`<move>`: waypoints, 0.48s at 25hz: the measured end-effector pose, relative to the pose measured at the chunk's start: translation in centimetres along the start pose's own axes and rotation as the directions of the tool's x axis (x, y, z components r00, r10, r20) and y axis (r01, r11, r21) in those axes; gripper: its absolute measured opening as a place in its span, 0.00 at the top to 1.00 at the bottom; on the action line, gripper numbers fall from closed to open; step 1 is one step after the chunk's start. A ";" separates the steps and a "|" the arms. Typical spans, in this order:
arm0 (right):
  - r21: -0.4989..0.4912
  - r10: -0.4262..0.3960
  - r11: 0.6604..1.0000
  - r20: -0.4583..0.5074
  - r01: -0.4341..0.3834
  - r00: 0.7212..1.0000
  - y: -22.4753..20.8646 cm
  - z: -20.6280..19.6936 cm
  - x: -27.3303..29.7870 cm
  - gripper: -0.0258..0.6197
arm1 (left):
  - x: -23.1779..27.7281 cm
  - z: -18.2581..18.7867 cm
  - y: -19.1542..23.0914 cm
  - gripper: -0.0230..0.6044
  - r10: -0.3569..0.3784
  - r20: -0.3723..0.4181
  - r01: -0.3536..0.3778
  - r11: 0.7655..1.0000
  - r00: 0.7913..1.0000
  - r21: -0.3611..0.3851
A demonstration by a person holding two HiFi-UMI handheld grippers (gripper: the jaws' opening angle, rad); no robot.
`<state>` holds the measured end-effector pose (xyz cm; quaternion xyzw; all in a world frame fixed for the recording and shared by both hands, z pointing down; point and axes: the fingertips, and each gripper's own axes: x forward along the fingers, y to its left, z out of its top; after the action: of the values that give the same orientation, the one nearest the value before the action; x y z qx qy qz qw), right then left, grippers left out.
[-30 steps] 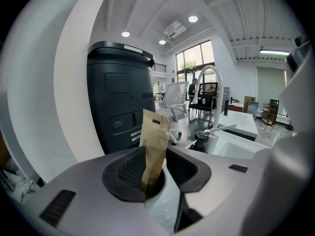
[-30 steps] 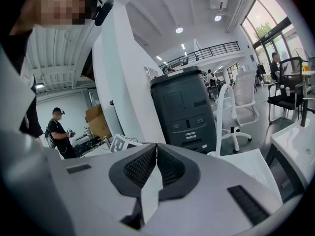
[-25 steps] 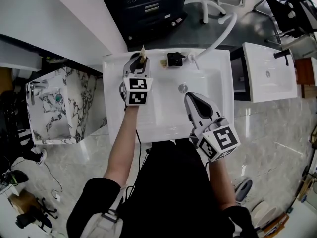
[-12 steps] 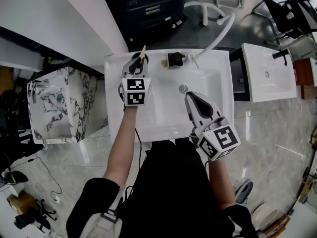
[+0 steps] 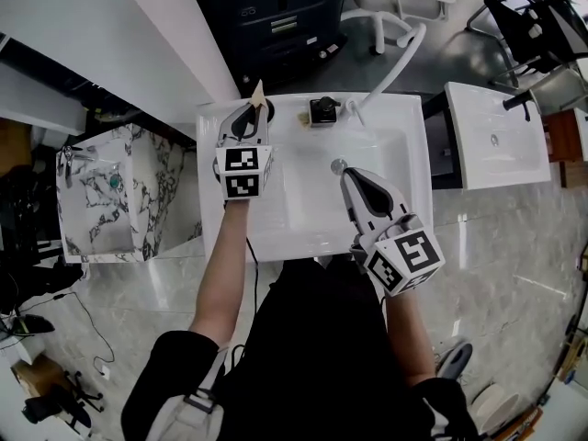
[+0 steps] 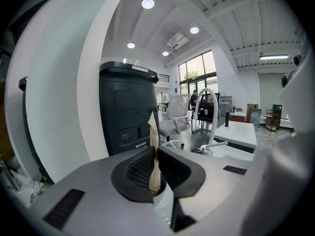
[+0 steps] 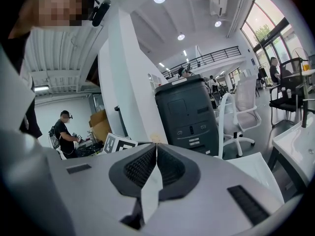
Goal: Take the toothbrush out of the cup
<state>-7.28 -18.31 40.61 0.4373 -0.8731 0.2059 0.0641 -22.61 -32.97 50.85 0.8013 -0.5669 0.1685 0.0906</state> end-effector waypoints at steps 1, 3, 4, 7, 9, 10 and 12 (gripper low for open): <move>0.002 0.002 1.000 0.006 -0.002 1.000 0.0 0.2 -0.3 0.91 | -0.4 0.4 -0.1 0.90 0.003 0.008 -0.003 1.000 1.000 0.002; 0.002 0.012 1.000 0.019 -0.012 1.000 -0.1 0.6 -0.7 0.91 | -1.1 1.4 -0.3 0.90 0.010 0.028 -0.010 1.000 1.000 0.006; 0.000 0.020 1.000 0.027 -0.020 0.999 -0.1 0.8 -0.9 0.91 | -1.6 1.8 -0.3 0.90 0.015 0.039 -0.015 1.000 0.999 0.008; -0.002 0.047 0.999 0.046 -0.047 0.998 -0.2 1.2 -1.9 0.91 | -3.1 3.3 -0.5 0.90 0.043 0.068 -0.045 0.999 0.997 0.021; 0.000 0.066 0.998 0.056 -0.066 0.996 -0.3 1.5 -2.8 0.91 | -4.2 4.4 -0.9 0.90 0.071 0.089 -0.074 0.997 0.994 0.031; 0.000 0.077 0.997 0.060 -0.077 0.995 -0.4 1.7 -3.4 0.91 | -4.8 5.0 -1.2 0.90 0.085 0.102 -0.089 0.995 0.991 0.033; -0.004 0.099 0.995 0.065 -0.099 0.993 -0.7 1.9 -4.6 0.91 | -6.4 6.3 -2.0 0.90 0.112 0.135 -0.118 0.992 0.984 0.037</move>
<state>-3.75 -16.04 37.78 0.3998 -0.8955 0.1939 0.0254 -21.61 -28.81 42.70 0.7786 -0.6129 0.1323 0.0248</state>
